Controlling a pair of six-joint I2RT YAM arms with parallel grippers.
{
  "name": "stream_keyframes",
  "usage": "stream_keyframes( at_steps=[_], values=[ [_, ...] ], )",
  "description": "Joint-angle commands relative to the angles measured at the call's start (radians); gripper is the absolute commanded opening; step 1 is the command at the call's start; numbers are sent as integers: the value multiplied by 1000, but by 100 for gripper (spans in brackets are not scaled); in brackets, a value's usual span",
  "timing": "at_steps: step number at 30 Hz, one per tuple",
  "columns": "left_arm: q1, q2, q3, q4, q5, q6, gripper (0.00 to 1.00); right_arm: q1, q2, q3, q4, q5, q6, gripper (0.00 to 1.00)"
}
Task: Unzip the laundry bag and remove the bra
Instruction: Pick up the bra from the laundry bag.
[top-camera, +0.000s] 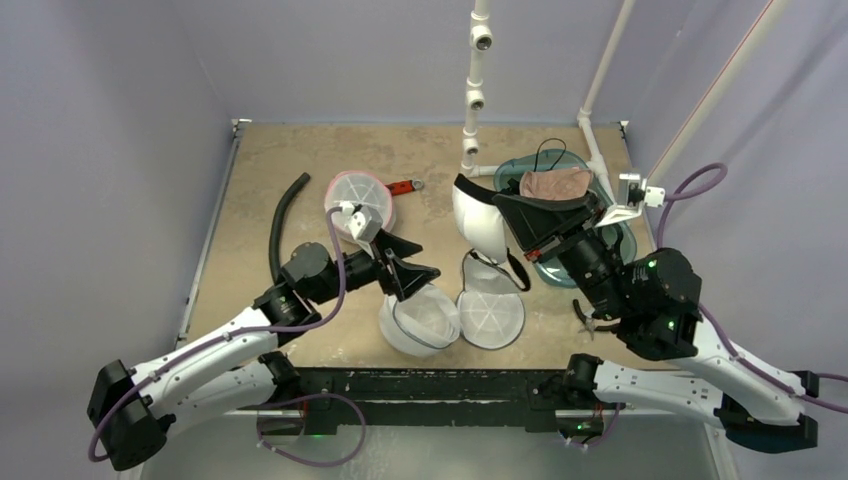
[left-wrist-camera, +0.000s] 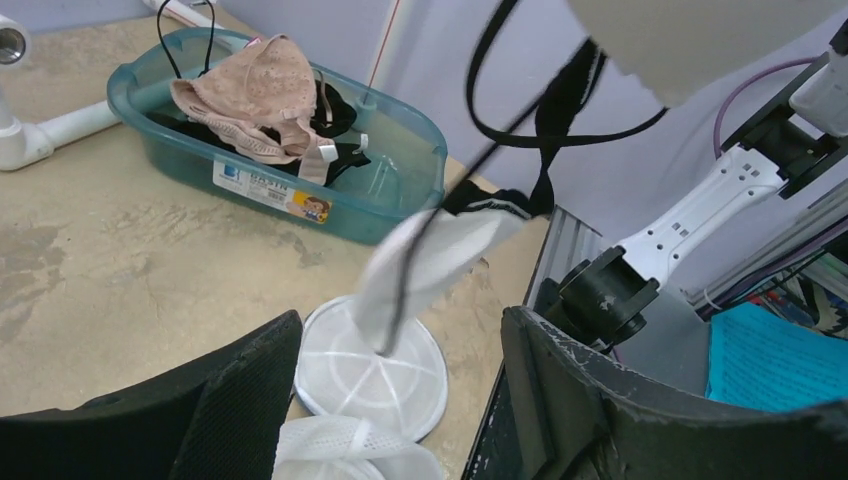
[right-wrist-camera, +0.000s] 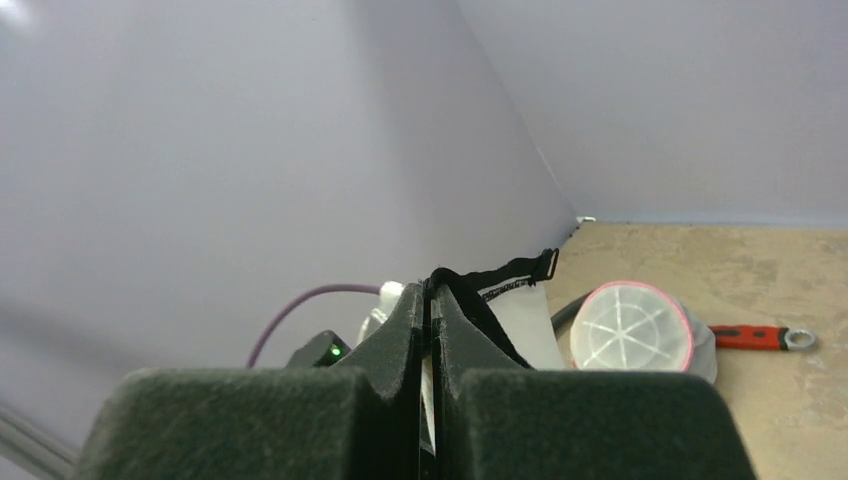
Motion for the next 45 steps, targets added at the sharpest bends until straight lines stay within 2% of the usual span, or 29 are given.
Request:
stream_keyframes(
  at_steps=[1,5,10,17,24,31,36,41,45],
  values=[
    [-4,17,-59,170,13,-60,72,-1,-8,57,33,-96,-77,0],
    [-5,58,-137,339,13,-133,73,-2,-11,85,14,-178,-112,0],
    [-5,135,-185,579,115,-192,73,-1,-16,118,-3,-217,-118,0],
    [-4,176,-144,551,137,-183,74,-1,-3,156,-29,-242,-126,0],
    [-4,236,-148,641,191,-226,74,-1,18,193,-38,-265,-140,0],
    [-5,347,-141,788,275,-346,75,-2,34,211,-36,-272,-151,0],
    [-4,404,-121,785,270,-413,76,-1,45,208,-29,-282,-155,0],
    [-4,403,-46,521,198,-447,78,-1,42,198,-29,-268,-172,0],
    [-4,382,-66,492,157,-496,77,-2,28,180,-23,-253,-180,0]
  ],
)
